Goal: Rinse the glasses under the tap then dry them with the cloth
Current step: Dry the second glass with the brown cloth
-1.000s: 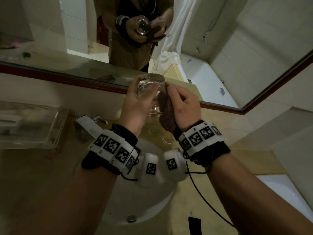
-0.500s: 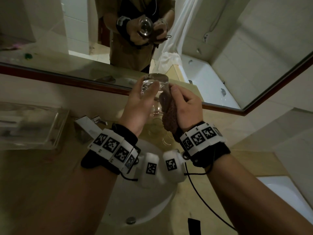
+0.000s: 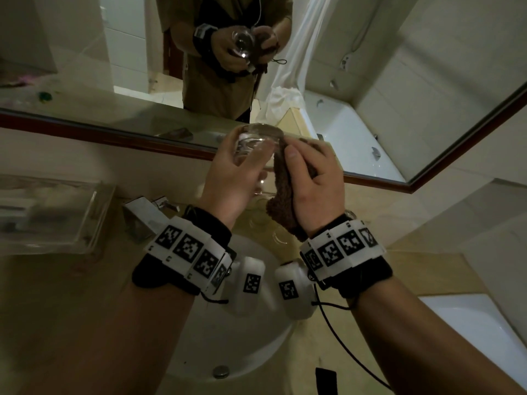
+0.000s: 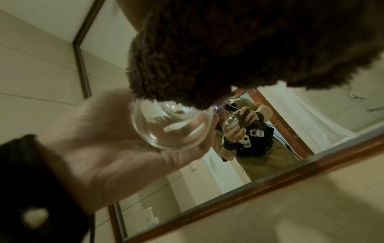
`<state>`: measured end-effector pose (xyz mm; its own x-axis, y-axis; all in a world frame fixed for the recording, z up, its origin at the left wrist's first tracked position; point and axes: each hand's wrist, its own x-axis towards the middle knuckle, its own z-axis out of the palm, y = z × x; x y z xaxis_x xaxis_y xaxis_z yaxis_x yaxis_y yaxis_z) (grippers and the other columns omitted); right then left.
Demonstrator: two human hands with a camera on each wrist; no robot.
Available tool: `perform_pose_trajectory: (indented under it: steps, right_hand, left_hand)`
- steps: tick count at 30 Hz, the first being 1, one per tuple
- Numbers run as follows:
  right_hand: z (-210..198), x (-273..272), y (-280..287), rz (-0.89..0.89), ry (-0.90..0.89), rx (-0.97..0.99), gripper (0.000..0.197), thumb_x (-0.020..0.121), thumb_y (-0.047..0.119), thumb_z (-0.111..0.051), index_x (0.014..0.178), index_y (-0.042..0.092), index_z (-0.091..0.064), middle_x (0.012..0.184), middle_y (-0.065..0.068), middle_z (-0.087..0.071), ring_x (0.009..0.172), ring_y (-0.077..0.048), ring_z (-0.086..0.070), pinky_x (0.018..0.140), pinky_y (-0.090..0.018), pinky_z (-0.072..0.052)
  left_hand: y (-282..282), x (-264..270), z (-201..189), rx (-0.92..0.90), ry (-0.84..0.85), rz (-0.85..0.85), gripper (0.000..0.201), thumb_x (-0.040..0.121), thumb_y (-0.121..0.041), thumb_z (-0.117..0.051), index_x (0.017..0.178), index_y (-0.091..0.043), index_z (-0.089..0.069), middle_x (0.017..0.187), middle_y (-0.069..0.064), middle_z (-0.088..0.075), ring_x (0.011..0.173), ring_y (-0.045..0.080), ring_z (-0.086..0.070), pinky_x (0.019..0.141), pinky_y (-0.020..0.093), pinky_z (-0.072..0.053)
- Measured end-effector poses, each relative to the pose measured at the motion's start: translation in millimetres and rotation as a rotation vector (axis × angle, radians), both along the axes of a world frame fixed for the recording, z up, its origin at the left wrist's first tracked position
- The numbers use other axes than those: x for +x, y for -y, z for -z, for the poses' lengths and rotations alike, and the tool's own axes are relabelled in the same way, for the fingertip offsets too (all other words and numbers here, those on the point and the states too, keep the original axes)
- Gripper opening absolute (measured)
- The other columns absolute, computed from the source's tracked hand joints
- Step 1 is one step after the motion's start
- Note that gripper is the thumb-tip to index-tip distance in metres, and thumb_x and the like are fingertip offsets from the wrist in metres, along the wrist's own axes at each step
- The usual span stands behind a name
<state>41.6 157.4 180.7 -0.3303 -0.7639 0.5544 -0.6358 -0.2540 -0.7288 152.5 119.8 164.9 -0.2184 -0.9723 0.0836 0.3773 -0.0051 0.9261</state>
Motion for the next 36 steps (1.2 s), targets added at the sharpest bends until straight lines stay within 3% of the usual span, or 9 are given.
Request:
perform_pose_trajectory:
  steps: [5, 11, 14, 17, 20, 24, 27, 33, 36]
  right_hand:
    - [4, -3, 9, -0.024, 0.164, 0.124, 0.039, 0.087, 0.040, -0.053, 0.113, 0.017, -0.069, 0.107, -0.005, -0.069, 0.105, -0.018, -0.062, 0.097, -0.044, -0.047]
    - [0, 0, 6, -0.018, -0.040, 0.051, 0.026, 0.091, 0.021, -0.058, 0.114, 0.014, -0.068, 0.112, -0.008, -0.057, 0.104, -0.009, -0.050, 0.095, -0.009, -0.037]
    - [1, 1, 8, 0.000, 0.016, 0.049, 0.025, 0.093, 0.021, -0.055, 0.114, 0.015, -0.068, 0.109, -0.005, -0.061, 0.102, -0.008, -0.055, 0.092, -0.015, -0.042]
    - [-1, -5, 13, -0.063, 0.232, 0.140, 0.023, 0.096, 0.015, -0.052, 0.111, 0.011, -0.069, 0.100, 0.003, -0.068, 0.087, 0.005, -0.062, 0.083, -0.015, -0.048]
    - [-1, -2, 15, -0.033, 0.119, 0.149, 0.026, 0.093, 0.024, -0.056, 0.111, 0.013, -0.071, 0.107, -0.003, -0.068, 0.100, -0.009, -0.061, 0.095, -0.029, -0.047]
    - [0, 4, 10, -0.028, -0.039, 0.066, 0.025, 0.092, 0.022, -0.058, 0.113, 0.015, -0.069, 0.111, -0.006, -0.059, 0.102, -0.007, -0.052, 0.094, -0.009, -0.038]
    - [1, 0, 15, -0.048, 0.150, 0.116, 0.031, 0.091, 0.031, -0.053, 0.113, 0.017, -0.069, 0.111, -0.002, -0.066, 0.106, -0.011, -0.058, 0.100, -0.029, -0.044]
    - [8, -8, 19, -0.040, 0.235, 0.145, 0.032, 0.089, 0.036, -0.053, 0.111, 0.020, -0.071, 0.106, -0.001, -0.071, 0.103, -0.018, -0.064, 0.094, -0.047, -0.049]
    - [13, -9, 17, 0.010, 0.181, 0.152, 0.030, 0.091, 0.033, -0.055, 0.115, 0.020, -0.068, 0.111, -0.004, -0.066, 0.105, -0.013, -0.060, 0.098, -0.032, -0.047]
  left_hand:
    - [-4, 0, 0, -0.017, -0.064, 0.046, 0.032, 0.087, -0.036, -0.062, 0.117, -0.027, -0.058, 0.109, 0.010, -0.070, 0.095, 0.030, -0.070, 0.078, 0.047, -0.058]
    - [3, -4, -1, -0.032, 0.039, -0.112, 0.048, 0.081, -0.046, -0.066, 0.122, -0.023, -0.057, 0.099, -0.002, -0.072, 0.090, 0.019, -0.071, 0.085, 0.053, -0.056]
    - [2, -3, -1, -0.015, -0.034, -0.046, 0.028, 0.092, -0.030, -0.063, 0.119, -0.024, -0.057, 0.100, 0.003, -0.072, 0.088, 0.026, -0.070, 0.081, 0.054, -0.056]
    - [1, 0, 0, 0.068, -0.140, 0.071, 0.039, 0.094, -0.029, -0.062, 0.130, -0.020, -0.051, 0.111, 0.013, -0.070, 0.094, 0.033, -0.070, 0.076, 0.049, -0.058]
    - [2, 0, 3, 0.073, -0.101, -0.003, 0.033, 0.094, -0.030, -0.061, 0.125, -0.019, -0.056, 0.109, 0.011, -0.070, 0.090, 0.029, -0.071, 0.073, 0.045, -0.058]
    - [4, 1, 4, 0.037, -0.094, -0.050, 0.034, 0.091, -0.033, -0.060, 0.122, -0.018, -0.058, 0.108, 0.011, -0.070, 0.095, 0.033, -0.069, 0.085, 0.057, -0.055]
    - [2, 3, 2, 0.014, -0.194, 0.060, 0.045, 0.092, -0.033, -0.059, 0.131, -0.015, -0.048, 0.115, 0.016, -0.067, 0.094, 0.029, -0.070, 0.079, 0.049, -0.058]
    - [0, -1, 0, 0.049, 0.066, 0.015, 0.069, 0.077, -0.059, -0.055, 0.133, -0.027, -0.031, 0.104, -0.006, -0.061, 0.088, 0.008, -0.064, 0.084, 0.038, -0.056]
    - [4, -4, 5, -0.028, 0.161, -0.028, 0.046, 0.096, -0.044, -0.051, 0.138, -0.032, -0.037, 0.102, -0.019, -0.057, 0.087, -0.002, -0.060, 0.081, 0.020, -0.052]
